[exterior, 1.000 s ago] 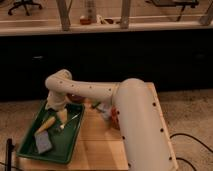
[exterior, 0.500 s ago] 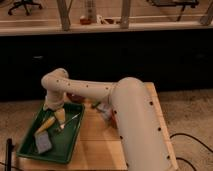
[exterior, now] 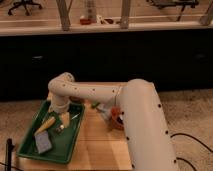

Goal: Place fork in table surface

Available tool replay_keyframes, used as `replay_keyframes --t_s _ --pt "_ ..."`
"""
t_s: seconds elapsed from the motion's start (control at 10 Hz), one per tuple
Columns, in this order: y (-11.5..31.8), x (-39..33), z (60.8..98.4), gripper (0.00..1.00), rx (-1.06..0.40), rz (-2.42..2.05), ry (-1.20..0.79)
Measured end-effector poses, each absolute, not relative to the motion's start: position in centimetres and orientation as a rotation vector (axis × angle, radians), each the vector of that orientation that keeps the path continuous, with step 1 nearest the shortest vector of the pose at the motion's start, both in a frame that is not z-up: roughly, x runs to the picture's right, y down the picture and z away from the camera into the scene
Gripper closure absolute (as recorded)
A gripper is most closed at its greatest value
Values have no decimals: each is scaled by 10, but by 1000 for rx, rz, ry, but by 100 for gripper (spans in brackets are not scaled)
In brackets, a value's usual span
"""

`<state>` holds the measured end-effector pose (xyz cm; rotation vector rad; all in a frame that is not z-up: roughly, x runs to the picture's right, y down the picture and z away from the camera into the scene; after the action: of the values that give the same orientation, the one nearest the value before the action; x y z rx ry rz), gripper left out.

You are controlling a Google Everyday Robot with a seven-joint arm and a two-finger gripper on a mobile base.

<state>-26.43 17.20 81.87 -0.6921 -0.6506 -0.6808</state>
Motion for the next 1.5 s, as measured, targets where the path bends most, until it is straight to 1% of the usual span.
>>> replay_keyframes --t_s 0.1,0.2,0.4,0.5,0.6,0.8,0.9,1.0,1.5 --pt "177 -261 824 22 -692 -669 -655" --pt "180 -256 829 28 -690 -654 -661" --pt "191 -246 844 51 -690 -618 -678" --pt "194 -243 848 59 -691 -608 -684" --pt "196 -239 852 71 -691 -594 -688" --pt "198 -236 857 90 -693 -580 -696" --pt "198 -236 859 98 -694 -576 -700" --pt "198 -236 859 100 -696 -572 -704" --pt "188 -241 851 100 -691 -614 -692"
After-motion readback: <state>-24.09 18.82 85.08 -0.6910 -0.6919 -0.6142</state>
